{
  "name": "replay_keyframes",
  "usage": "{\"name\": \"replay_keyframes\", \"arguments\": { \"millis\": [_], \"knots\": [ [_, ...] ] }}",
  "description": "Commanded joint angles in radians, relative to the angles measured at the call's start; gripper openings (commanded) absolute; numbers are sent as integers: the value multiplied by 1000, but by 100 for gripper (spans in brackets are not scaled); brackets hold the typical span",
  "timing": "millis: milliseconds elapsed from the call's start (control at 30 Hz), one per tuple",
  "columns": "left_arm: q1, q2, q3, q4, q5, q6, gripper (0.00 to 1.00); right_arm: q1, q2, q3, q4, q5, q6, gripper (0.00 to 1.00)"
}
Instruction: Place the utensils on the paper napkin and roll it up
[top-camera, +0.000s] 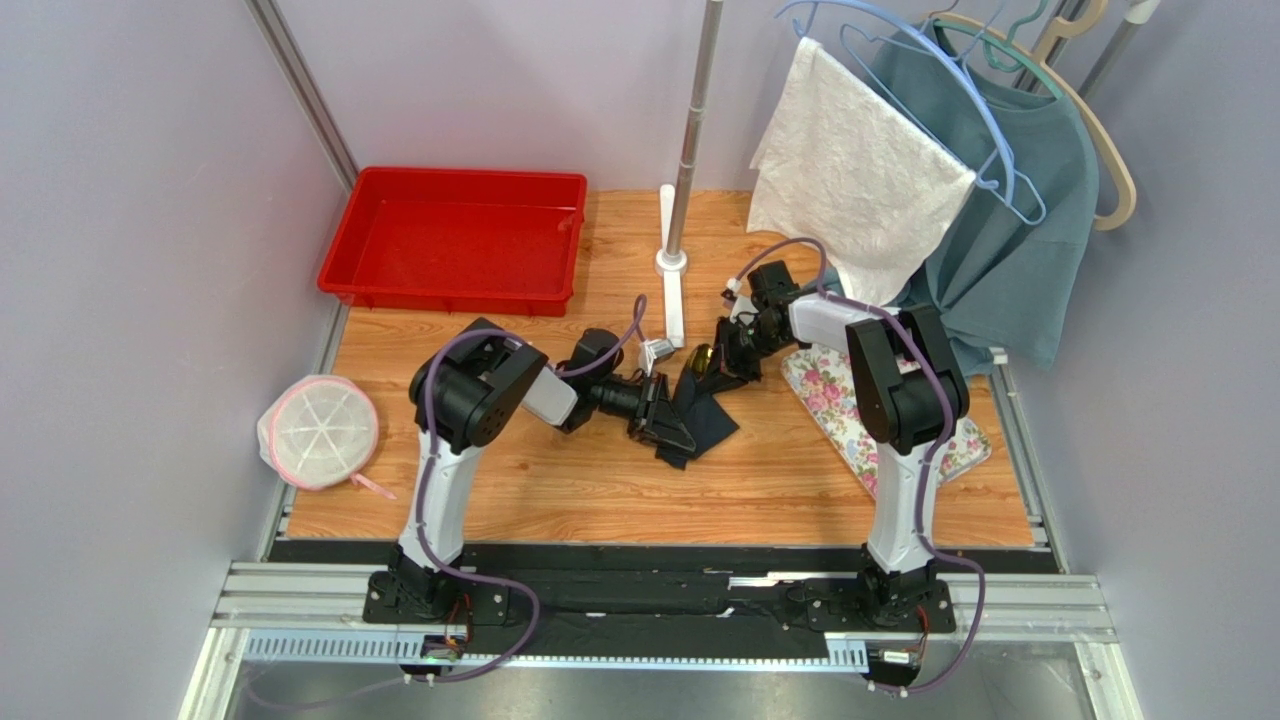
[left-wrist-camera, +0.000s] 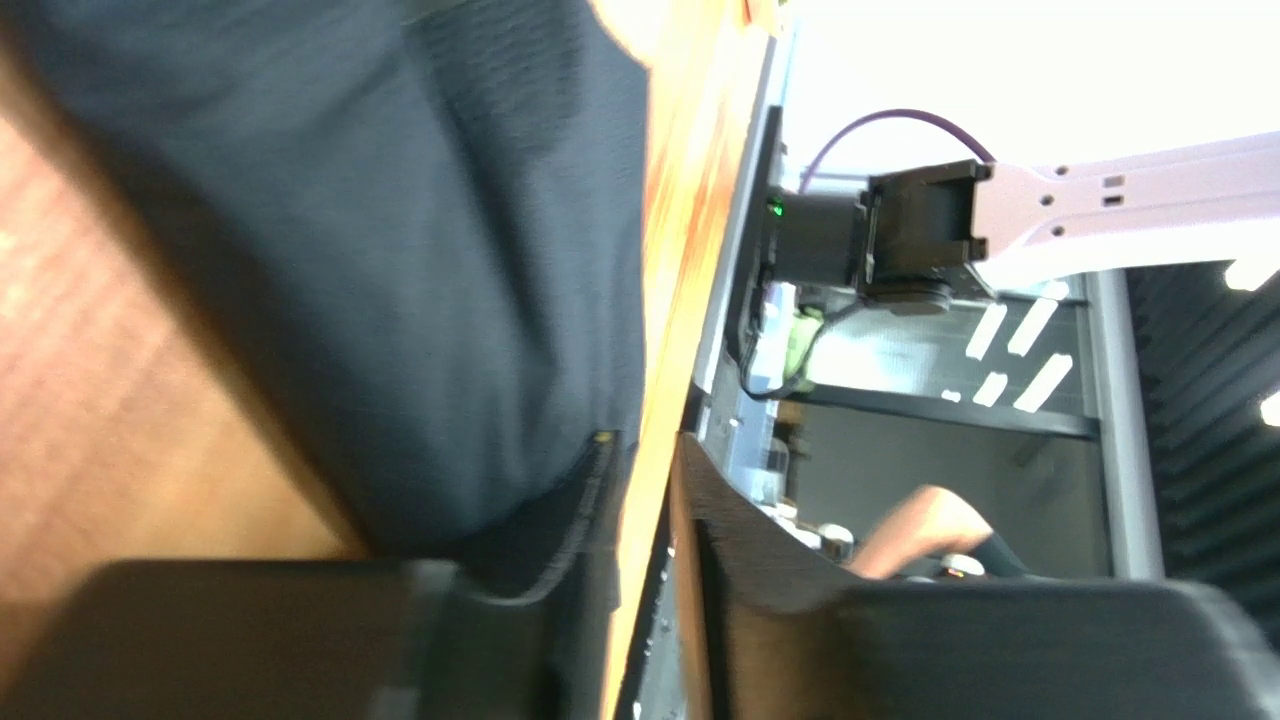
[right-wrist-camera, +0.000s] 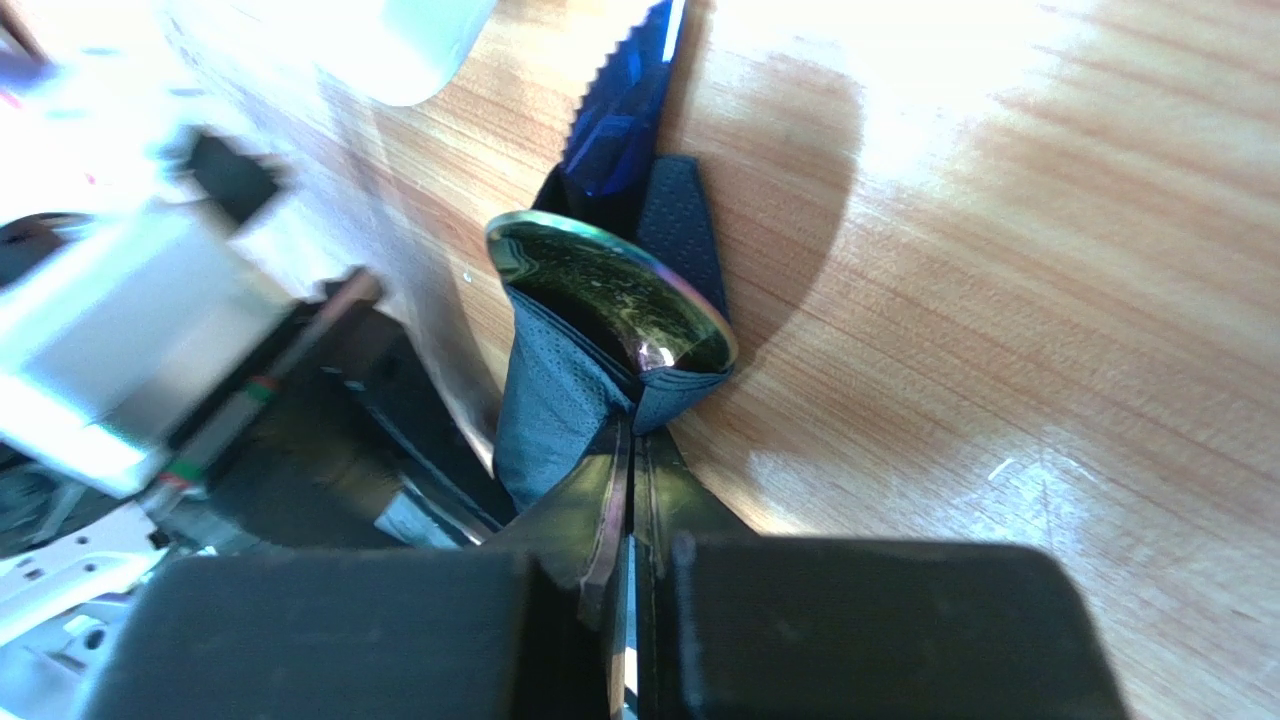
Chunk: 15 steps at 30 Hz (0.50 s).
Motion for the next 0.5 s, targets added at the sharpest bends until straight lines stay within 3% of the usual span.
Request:
{"name": "replay_keyframes", "arguments": {
  "millis": [0,233,367,400,467],
  "knots": [
    [26,-148,21,-143,-144,186,37,9,-49,-19,16,66,-77,0],
    [99,-406,35,-564,-184,488,58,4,-96,-32,65,17,-87,0],
    [150,-536,20,-710,-239,618,69,1,-115,-51,102,-25,-71,0],
    [168,-558,15,-748,-252,637,80,1,-120,-55,106,-28,-61,0],
    [184,-608,13,-801,-284,684,82,0,-135,-59,114,-46,-58,0]
  ]
}}
